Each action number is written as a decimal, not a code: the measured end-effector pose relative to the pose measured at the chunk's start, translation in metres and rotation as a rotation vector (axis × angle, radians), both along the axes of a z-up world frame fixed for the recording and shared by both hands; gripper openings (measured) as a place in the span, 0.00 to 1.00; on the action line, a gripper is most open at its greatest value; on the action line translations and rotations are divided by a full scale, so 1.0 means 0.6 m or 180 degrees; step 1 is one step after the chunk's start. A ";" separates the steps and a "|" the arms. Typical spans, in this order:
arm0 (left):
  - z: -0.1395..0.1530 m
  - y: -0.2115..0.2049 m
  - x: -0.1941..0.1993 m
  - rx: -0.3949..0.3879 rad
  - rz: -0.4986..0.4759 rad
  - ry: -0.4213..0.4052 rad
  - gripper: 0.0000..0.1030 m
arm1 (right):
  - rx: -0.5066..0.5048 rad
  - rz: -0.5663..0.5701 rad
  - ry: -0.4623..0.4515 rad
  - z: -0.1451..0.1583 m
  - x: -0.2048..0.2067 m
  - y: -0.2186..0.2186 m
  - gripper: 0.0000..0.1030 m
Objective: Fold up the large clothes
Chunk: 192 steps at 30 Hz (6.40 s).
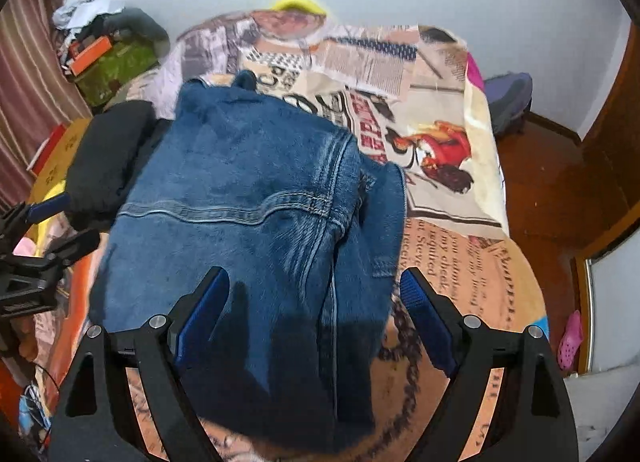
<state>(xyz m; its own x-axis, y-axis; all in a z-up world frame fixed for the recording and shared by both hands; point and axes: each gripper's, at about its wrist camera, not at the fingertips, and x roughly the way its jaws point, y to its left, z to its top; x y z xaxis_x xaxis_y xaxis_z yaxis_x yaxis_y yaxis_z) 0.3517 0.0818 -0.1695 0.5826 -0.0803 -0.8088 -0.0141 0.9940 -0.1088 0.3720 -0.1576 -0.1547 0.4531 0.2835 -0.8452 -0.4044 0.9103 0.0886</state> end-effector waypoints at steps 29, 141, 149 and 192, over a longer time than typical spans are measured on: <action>-0.144 0.013 0.185 -0.2041 -0.0199 0.1064 0.92 | 0.1272 -0.0001 0.1202 -0.077 0.129 -0.059 0.88; 0.431 0.100 -0.526 0.0836 0.0900 -0.2608 0.68 | 0.1648 0.1033 -0.2224 0.373 -0.403 0.200 0.58; 0.413 0.065 -0.585 0.0922 0.1211 -0.2767 1.00 | 0.1626 0.0821 -0.2339 0.354 -0.427 0.190 0.74; 0.334 0.079 -0.544 0.0788 0.1365 -0.2382 1.00 | 0.1330 0.0567 -0.2137 0.324 -0.424 0.171 1.00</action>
